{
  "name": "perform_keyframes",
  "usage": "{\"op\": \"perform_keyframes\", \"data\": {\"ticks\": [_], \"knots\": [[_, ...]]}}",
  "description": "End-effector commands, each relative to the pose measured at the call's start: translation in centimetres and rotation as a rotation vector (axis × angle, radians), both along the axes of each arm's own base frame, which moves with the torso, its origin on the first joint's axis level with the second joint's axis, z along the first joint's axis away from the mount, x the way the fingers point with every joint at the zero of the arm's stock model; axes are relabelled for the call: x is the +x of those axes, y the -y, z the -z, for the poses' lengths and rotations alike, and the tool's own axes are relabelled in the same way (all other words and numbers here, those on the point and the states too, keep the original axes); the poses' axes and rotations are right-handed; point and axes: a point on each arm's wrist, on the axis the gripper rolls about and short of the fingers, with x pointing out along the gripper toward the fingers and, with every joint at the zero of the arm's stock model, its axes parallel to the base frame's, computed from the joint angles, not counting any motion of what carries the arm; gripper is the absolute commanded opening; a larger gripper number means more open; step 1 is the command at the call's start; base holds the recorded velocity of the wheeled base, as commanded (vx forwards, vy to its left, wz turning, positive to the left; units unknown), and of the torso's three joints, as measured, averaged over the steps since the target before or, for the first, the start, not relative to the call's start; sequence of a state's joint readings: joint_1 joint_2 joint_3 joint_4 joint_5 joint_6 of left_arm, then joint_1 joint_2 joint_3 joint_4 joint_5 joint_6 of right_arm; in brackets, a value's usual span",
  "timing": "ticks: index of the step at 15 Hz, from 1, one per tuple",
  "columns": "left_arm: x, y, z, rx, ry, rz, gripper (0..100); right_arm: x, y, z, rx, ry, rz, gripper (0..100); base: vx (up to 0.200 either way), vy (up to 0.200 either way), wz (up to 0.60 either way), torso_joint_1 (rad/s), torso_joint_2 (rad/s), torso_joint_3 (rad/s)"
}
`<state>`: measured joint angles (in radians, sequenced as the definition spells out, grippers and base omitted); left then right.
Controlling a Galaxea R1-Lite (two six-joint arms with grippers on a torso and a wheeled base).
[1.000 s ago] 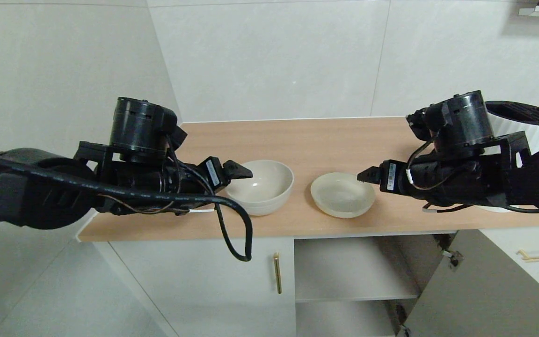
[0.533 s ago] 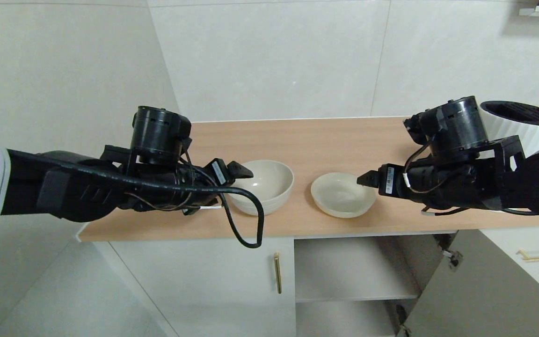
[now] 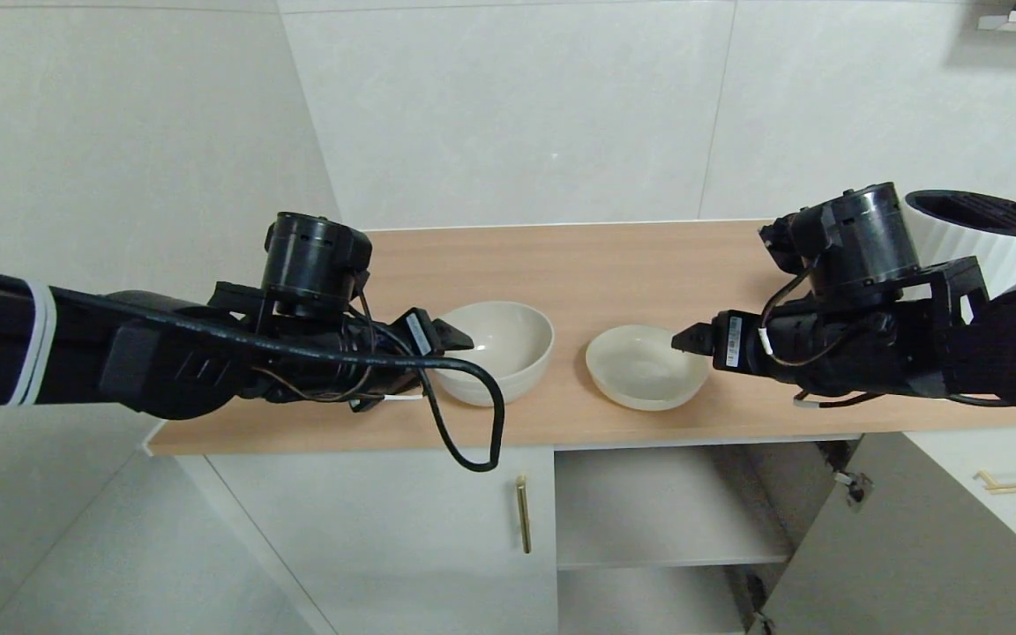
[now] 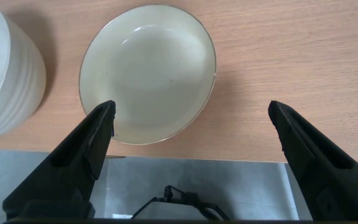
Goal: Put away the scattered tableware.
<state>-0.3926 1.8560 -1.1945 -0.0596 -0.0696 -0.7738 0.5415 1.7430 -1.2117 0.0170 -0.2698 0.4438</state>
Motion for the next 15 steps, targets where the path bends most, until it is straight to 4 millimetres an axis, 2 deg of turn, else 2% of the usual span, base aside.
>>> {"op": "perform_keyframes", "data": {"ticks": [1, 8, 12, 15], "knots": [[-0.1, 0.0, -0.1, -0.002, 0.001, 0.000, 0, 0.0, 0.0, 0.0, 0.000, 0.001, 0.000, 100, 0.000, 0.000, 0.00, 0.000, 0.00, 0.000], [-0.4, -0.1, -0.7, -0.009, 0.019, 0.003, 0, 0.5, -0.3, 0.2, -0.019, 0.012, 0.032, 100, 0.000, 0.000, 0.00, 0.000, 0.00, 0.000], [-0.5, -0.2, -0.9, -0.010, 0.022, 0.003, 0, 1.6, -0.8, 1.3, -0.058, 0.004, 0.077, 100, 0.000, 0.000, 0.00, 0.000, 0.00, 0.000], [-0.5, -0.2, -1.0, -0.012, 0.026, 0.003, 0, 2.6, -1.4, 2.9, -0.082, -0.029, 0.082, 100, 0.000, 0.000, 0.00, 0.000, 0.00, 0.000]]}}
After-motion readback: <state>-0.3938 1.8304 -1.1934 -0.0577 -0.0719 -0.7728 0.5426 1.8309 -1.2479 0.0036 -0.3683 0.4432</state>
